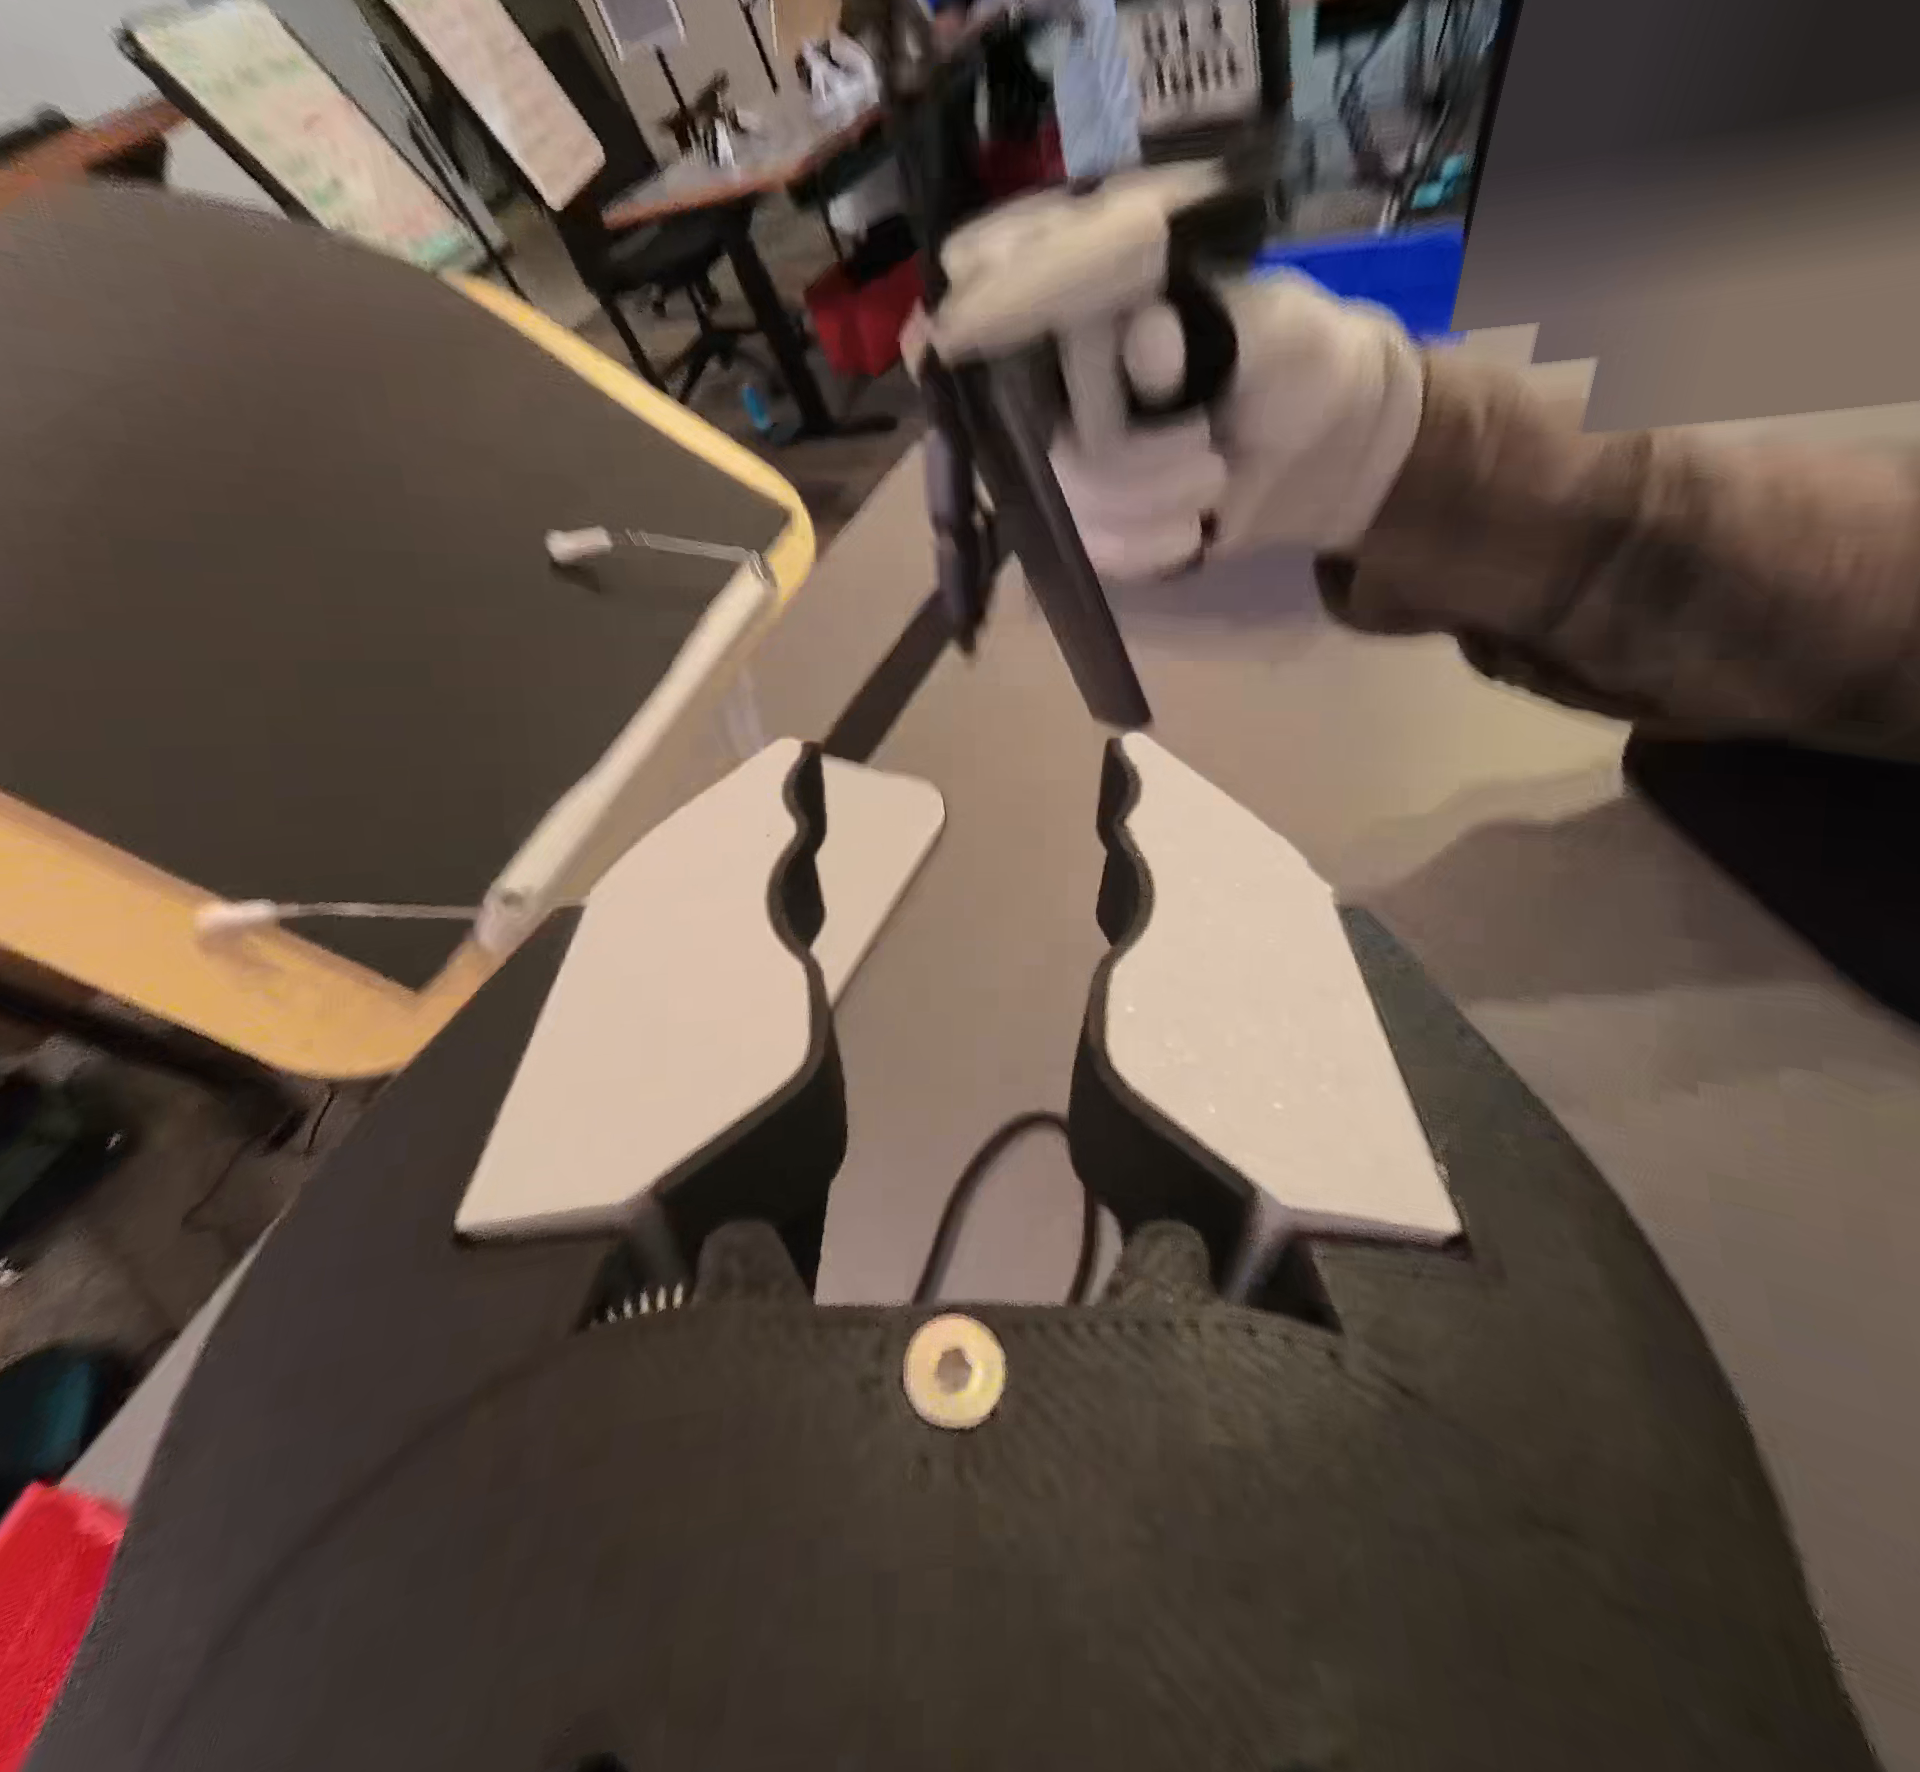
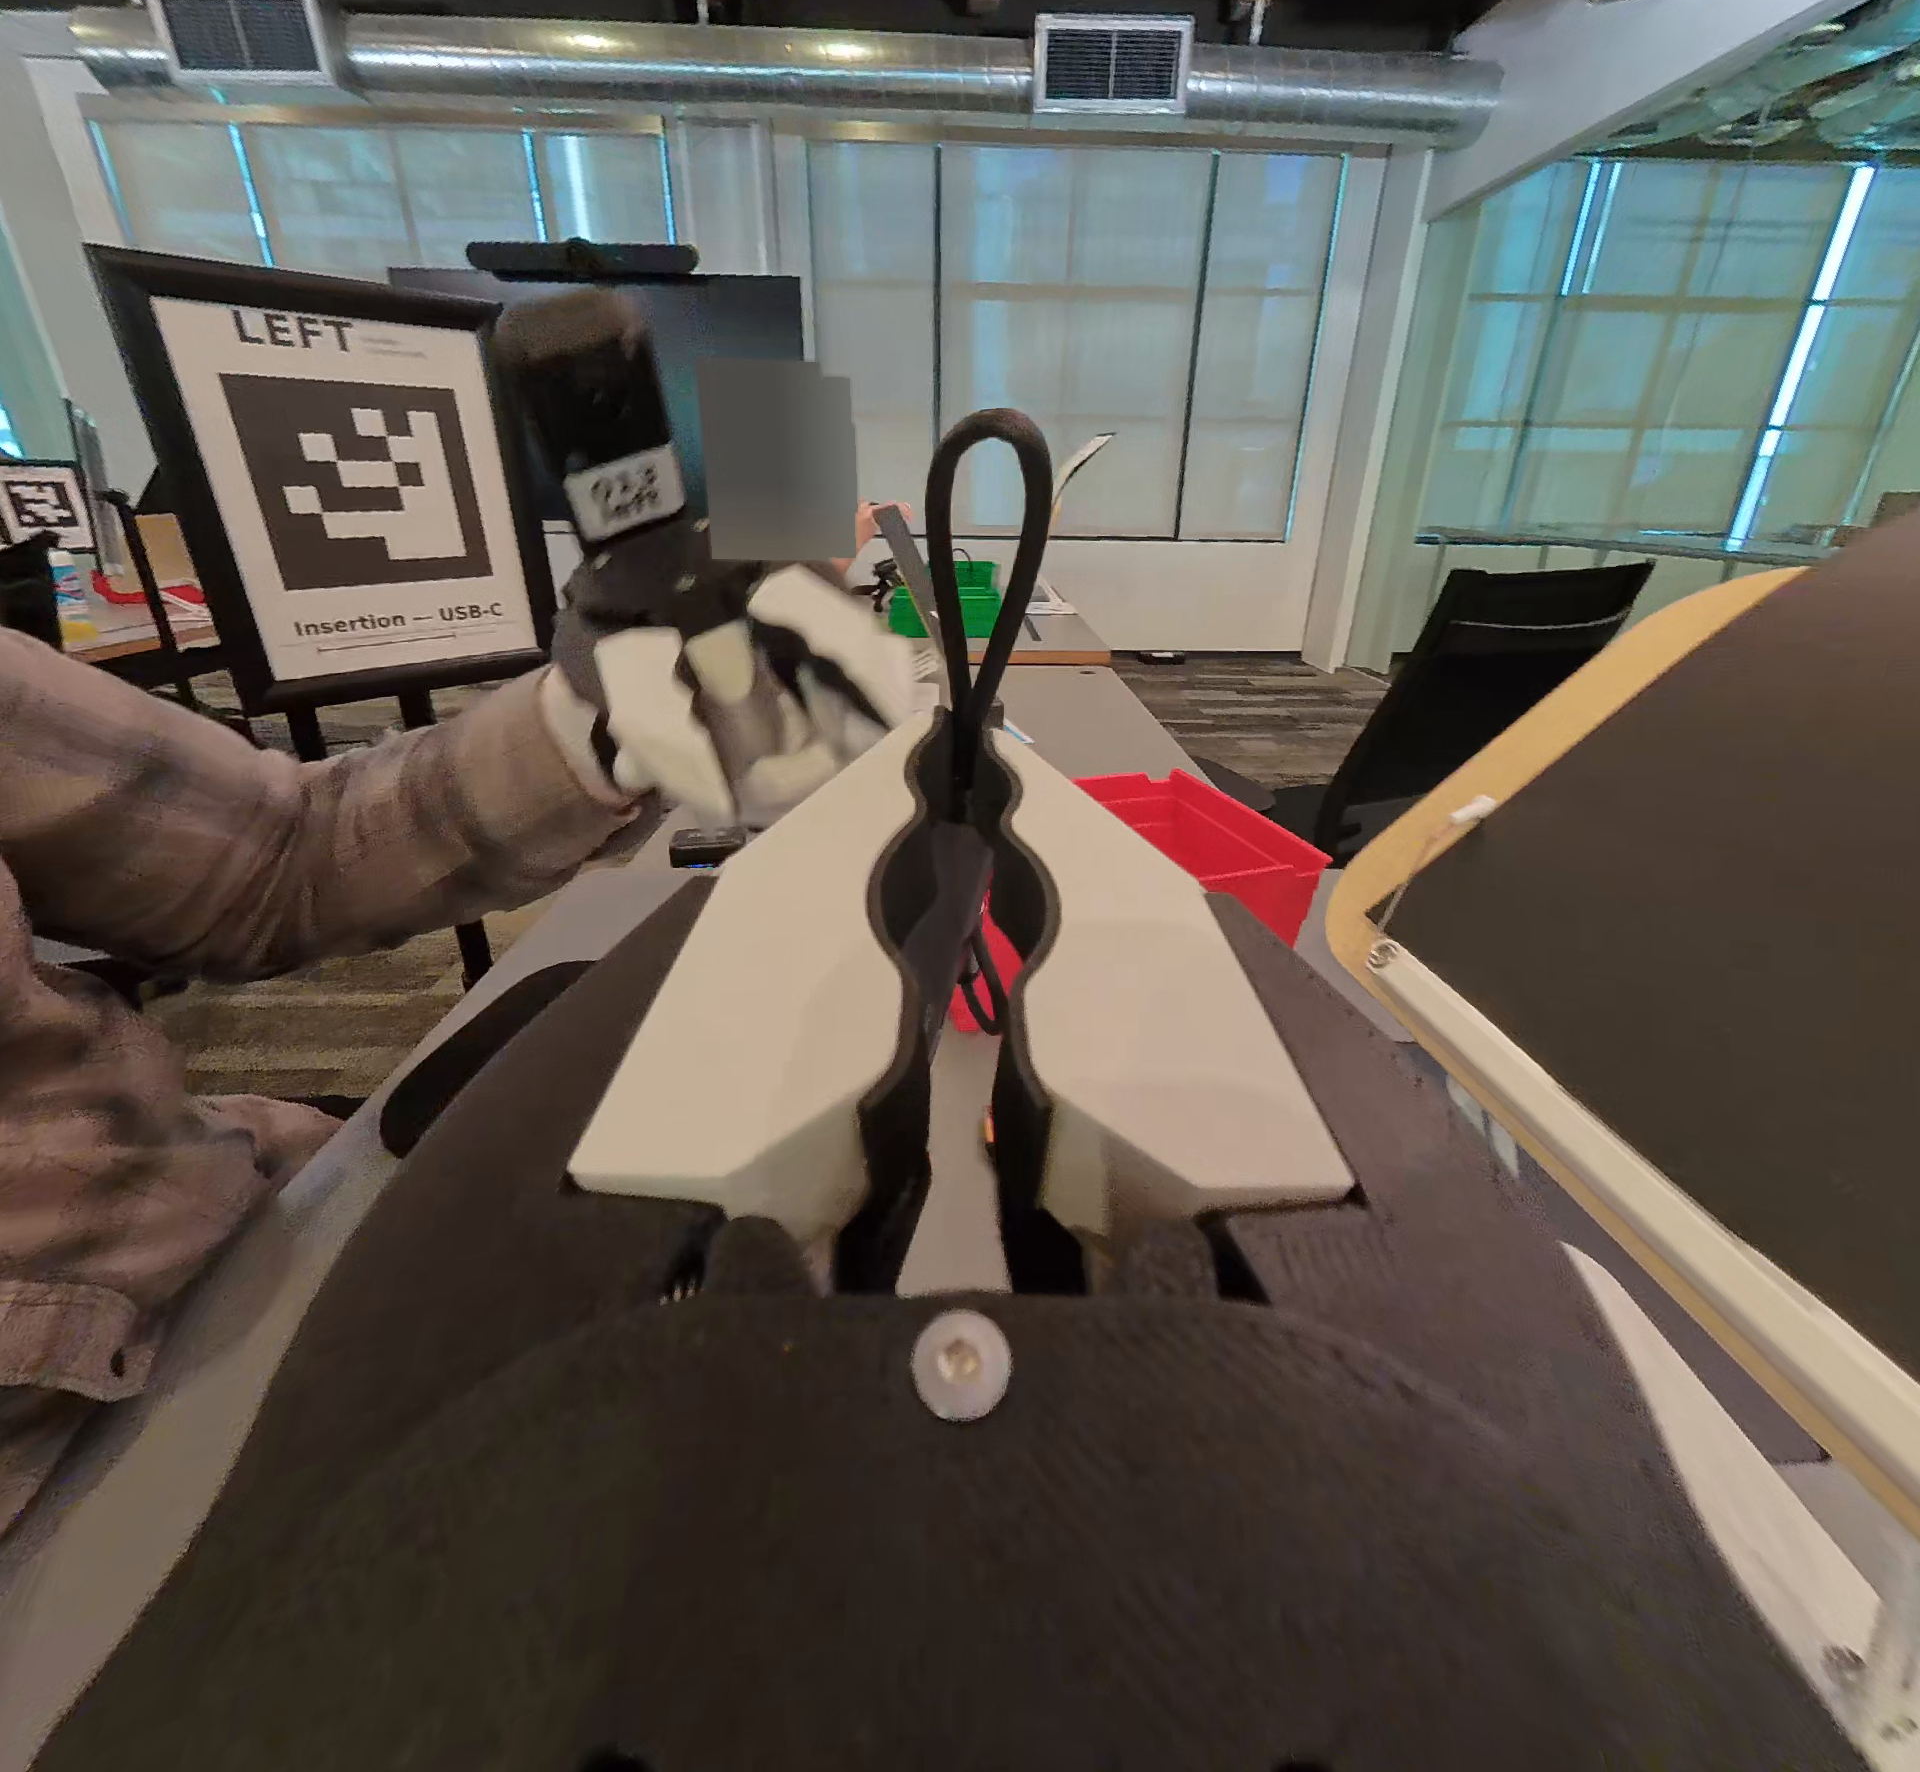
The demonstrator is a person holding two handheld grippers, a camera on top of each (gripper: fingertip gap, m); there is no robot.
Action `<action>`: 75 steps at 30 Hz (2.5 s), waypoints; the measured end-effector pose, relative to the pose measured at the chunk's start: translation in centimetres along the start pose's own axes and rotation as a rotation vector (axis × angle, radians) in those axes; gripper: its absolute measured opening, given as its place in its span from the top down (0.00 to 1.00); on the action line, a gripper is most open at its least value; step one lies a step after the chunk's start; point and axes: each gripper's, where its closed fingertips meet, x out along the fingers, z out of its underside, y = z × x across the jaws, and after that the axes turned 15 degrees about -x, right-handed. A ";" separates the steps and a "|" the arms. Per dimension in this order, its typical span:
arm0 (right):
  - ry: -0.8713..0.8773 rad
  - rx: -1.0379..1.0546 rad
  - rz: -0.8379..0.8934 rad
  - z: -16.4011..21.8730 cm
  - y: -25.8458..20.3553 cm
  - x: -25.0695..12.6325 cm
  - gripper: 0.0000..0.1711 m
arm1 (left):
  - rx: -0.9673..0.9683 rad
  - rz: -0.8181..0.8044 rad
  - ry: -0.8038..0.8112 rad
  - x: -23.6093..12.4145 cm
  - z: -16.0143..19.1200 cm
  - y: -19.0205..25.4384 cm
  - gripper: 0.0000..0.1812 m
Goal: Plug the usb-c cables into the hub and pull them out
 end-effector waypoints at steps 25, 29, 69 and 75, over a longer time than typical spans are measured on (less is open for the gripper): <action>0.010 0.461 0.031 7.9 3.5 -0.2 0.99 | 0.541 0.241 -0.556 8.0 22.0 2.5 0.80; 0.007 0.467 0.032 8.4 3.6 -0.3 0.99 | 0.588 0.342 -0.571 8.5 22.8 3.6 0.81; -0.182 0.561 -0.160 14.5 -4.4 8.9 0.99 | 0.090 0.463 -0.549 -2.6 6.7 -0.1 1.00; -0.200 0.619 -0.185 15.7 -5.6 9.7 1.00 | 0.029 0.469 -0.612 -0.5 6.7 -0.9 1.00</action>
